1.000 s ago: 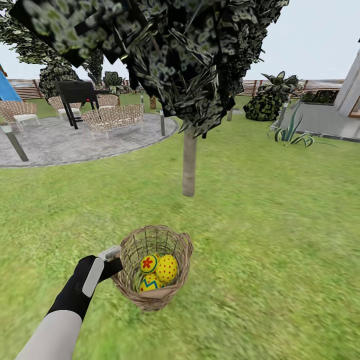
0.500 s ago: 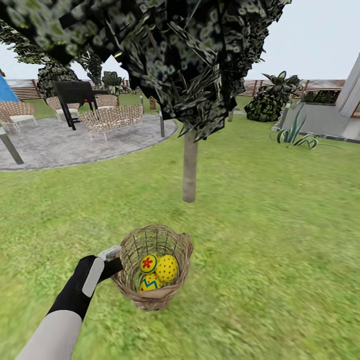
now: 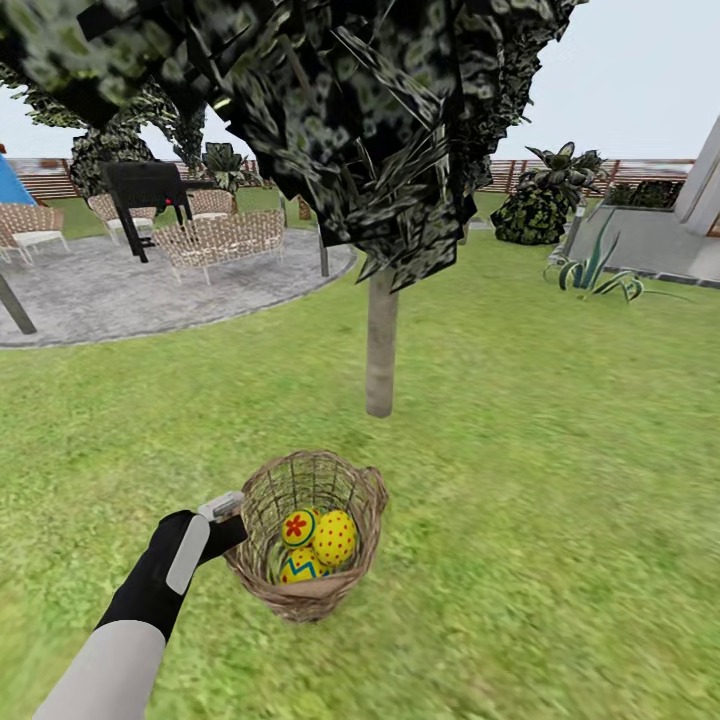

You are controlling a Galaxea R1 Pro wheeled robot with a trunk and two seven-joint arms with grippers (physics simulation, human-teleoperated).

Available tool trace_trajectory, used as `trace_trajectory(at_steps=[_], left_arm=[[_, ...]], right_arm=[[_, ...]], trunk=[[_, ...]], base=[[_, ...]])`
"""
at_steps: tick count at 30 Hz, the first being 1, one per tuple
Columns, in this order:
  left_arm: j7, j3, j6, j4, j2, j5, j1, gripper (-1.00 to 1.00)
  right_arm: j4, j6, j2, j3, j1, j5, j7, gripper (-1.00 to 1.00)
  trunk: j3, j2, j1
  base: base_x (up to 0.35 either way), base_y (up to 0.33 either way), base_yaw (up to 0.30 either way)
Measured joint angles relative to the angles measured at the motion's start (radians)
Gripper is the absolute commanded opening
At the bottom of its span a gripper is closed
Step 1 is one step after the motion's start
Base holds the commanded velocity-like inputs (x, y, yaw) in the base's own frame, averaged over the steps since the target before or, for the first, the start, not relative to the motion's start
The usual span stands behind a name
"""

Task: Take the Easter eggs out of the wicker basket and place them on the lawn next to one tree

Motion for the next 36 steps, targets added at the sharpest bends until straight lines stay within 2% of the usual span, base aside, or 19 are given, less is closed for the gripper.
trace_trajectory(at_steps=[10,25,36], left_arm=[[0.000,-0.001,-0.002,0.000,-0.003,0.008,0.000,-1.00],[0.000,-0.001,0.000,0.000,-0.003,0.002,0.000,-1.00],[0.000,-0.001,-0.001,0.000,-0.002,0.005,0.000,-1.00]], right_arm=[[-0.006,0.000,-0.006,0.004,0.003,0.013,-0.001,1.00],[-0.006,0.001,-0.001,0.001,0.003,0.000,-0.003,1.00],[-0.006,0.001,-0.005,0.001,0.003,0.007,-0.002,1.00]], trunk=[[0.000,0.000,0.000],[0.000,0.000,0.000],[0.000,0.000,0.000]], base=[[0.312,0.000,0.000],[0.312,0.000,0.000],[0.312,0.000,0.000]])
